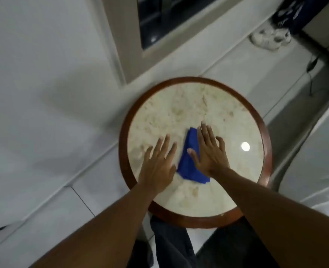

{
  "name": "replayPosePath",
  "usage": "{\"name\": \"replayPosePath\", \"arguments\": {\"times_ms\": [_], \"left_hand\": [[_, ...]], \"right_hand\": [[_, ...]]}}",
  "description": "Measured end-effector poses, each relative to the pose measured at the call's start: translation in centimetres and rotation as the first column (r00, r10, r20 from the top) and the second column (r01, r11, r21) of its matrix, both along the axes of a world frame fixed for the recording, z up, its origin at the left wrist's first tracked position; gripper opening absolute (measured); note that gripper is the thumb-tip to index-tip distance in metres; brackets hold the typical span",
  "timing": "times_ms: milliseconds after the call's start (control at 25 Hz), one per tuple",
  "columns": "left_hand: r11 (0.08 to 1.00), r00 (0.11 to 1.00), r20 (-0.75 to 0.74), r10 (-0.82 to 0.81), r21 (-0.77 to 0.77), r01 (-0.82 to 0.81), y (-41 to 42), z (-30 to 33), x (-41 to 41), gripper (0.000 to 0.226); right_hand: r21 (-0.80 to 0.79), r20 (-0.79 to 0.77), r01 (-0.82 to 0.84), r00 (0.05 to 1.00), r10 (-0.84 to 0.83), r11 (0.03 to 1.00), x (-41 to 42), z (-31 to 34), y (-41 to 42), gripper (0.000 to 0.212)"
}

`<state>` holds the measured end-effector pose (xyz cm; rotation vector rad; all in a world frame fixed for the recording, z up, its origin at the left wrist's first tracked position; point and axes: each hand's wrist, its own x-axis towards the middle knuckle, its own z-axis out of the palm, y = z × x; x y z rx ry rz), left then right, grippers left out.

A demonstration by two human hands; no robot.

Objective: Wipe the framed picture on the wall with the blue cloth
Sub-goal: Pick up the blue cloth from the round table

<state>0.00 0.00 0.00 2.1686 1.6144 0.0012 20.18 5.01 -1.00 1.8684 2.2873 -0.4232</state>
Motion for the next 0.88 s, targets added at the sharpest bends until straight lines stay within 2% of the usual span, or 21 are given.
{"name": "replayPosePath", "arguments": {"times_ms": [80,200,320,440,600,760,880], "left_hand": [[0.997,0.998,-0.003,0.061,0.045,-0.06,1.4,-4.2,1.4,0.068],[0.99,0.995,-0.057,0.086,0.119,-0.079,3.2,-8.0,2.0,0.067],[0.987,0.997,-0.058,0.058,0.15,-0.049,3.5,-9.3,1.0,0.07],[0.992,0.996,-0.084,0.041,0.12,-0.031,3.8,-8.2,-0.2,0.073],[0.993,0.993,-0.112,0.037,0.113,-0.024,3.6,-6.6,-0.8,0.074],[0.988,0.993,-0.111,0.045,0.153,-0.028,3.8,-3.7,-2.1,0.074],[0.976,0.993,-0.114,0.044,0.216,-0.019,4.2,0.8,-3.8,0.075]], "right_hand": [[-0.029,-0.001,0.028,1.0,-0.028,0.999,0.7,-4.3,0.0,0.082],[0.017,-0.006,0.058,0.998,-0.057,0.998,0.5,-8.6,-0.5,0.092],[0.119,-0.058,0.119,0.992,-0.113,0.986,-0.2,-9.8,-0.9,0.078],[0.139,-0.086,0.143,0.988,-0.132,0.98,-0.6,-9.3,-0.3,0.061],[0.14,-0.126,0.168,0.98,-0.151,0.976,-1.1,-8.9,-0.6,0.053],[0.136,-0.282,0.233,0.941,-0.188,0.963,-2.1,-6.4,-1.1,0.05],[0.184,-0.436,0.233,0.89,-0.133,0.955,-4.4,-1.2,-1.3,0.051]]}}
